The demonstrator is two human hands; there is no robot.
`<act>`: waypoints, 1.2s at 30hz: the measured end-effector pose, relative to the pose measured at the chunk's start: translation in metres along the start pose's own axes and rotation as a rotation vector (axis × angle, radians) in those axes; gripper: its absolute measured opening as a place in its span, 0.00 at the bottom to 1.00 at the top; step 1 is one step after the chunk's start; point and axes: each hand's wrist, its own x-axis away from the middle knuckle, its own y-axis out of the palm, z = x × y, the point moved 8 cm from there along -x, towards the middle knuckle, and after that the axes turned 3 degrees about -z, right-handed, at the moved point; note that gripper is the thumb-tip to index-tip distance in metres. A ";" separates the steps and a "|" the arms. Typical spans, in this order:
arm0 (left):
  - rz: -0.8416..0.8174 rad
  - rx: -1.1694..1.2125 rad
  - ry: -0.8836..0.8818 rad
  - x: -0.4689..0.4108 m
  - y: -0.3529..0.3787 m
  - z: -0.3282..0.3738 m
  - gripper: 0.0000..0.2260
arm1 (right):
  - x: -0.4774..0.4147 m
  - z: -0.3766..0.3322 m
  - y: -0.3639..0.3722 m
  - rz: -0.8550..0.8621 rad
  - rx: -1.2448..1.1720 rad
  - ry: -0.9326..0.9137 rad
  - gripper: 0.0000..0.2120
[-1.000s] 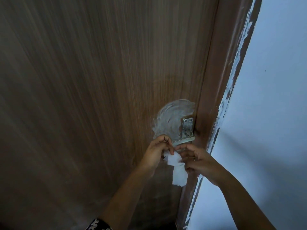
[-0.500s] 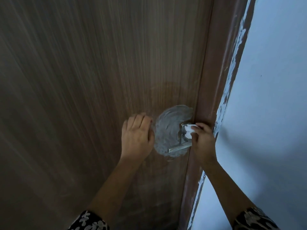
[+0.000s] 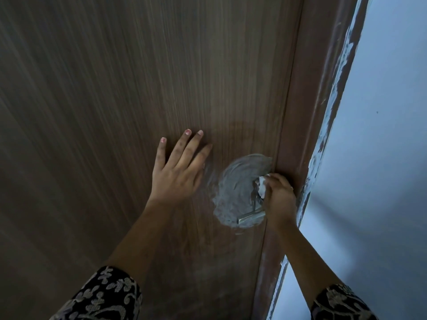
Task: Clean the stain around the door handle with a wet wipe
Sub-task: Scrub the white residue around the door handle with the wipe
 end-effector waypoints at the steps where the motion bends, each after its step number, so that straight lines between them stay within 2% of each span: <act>1: 0.020 -0.020 0.012 0.001 0.001 0.001 0.19 | 0.001 -0.006 -0.001 0.016 0.011 -0.035 0.14; 3: 0.054 -0.036 0.020 0.002 0.002 0.001 0.20 | 0.007 -0.013 0.008 -0.048 0.026 -0.111 0.17; 5: 0.071 -0.043 0.026 0.002 0.002 0.002 0.20 | 0.008 -0.007 0.011 -0.104 0.009 -0.093 0.17; 7: 0.086 -0.056 0.035 0.003 0.002 0.003 0.19 | 0.003 0.002 0.008 -0.071 0.018 -0.048 0.16; 9: 0.100 -0.059 0.045 0.003 0.002 0.004 0.19 | 0.004 0.003 0.005 -0.008 0.091 -0.087 0.16; 12: 0.117 -0.061 0.050 0.004 0.002 0.005 0.20 | 0.014 0.001 0.022 -0.090 0.051 -0.138 0.13; 14: 0.124 -0.058 0.051 0.004 0.002 0.005 0.20 | 0.015 0.005 0.016 -0.034 0.118 -0.112 0.08; 15: 0.127 -0.060 0.052 0.005 0.002 0.005 0.19 | 0.013 0.009 0.010 0.007 0.099 -0.087 0.08; 16: 0.129 -0.061 0.054 0.005 0.002 0.005 0.19 | 0.012 0.011 0.006 0.065 0.101 -0.091 0.13; 18: 0.130 -0.063 0.058 0.006 0.002 0.006 0.19 | 0.013 0.010 0.007 0.065 0.114 -0.062 0.25; 20: 0.137 -0.066 0.054 0.007 0.002 0.007 0.19 | 0.018 0.000 0.008 0.043 0.130 -0.063 0.31; 21: 0.141 -0.063 0.050 0.007 0.003 0.008 0.19 | 0.023 -0.002 0.008 0.039 0.128 -0.067 0.30; 22: 0.143 -0.058 0.046 0.007 0.003 0.008 0.19 | 0.025 -0.002 0.006 0.048 0.123 -0.065 0.24; 24: 0.146 -0.057 0.041 0.008 0.004 0.008 0.19 | 0.025 0.007 0.001 0.063 0.090 0.042 0.07; 25: 0.145 -0.058 0.041 0.008 0.005 0.008 0.20 | 0.024 0.013 0.001 0.074 0.076 0.110 0.04; 27: 0.141 -0.054 0.043 0.008 0.005 0.008 0.20 | 0.021 0.014 0.002 0.065 0.063 0.182 0.08; 29: 0.141 -0.056 0.041 0.008 0.005 0.008 0.20 | 0.022 0.008 0.004 0.065 0.078 0.138 0.09; 32: 0.147 -0.056 0.038 0.008 0.005 0.008 0.20 | 0.026 0.001 0.003 0.051 0.095 0.079 0.07; 36: 0.149 -0.057 0.044 0.008 0.004 0.007 0.19 | 0.013 0.006 -0.004 0.054 0.066 0.235 0.09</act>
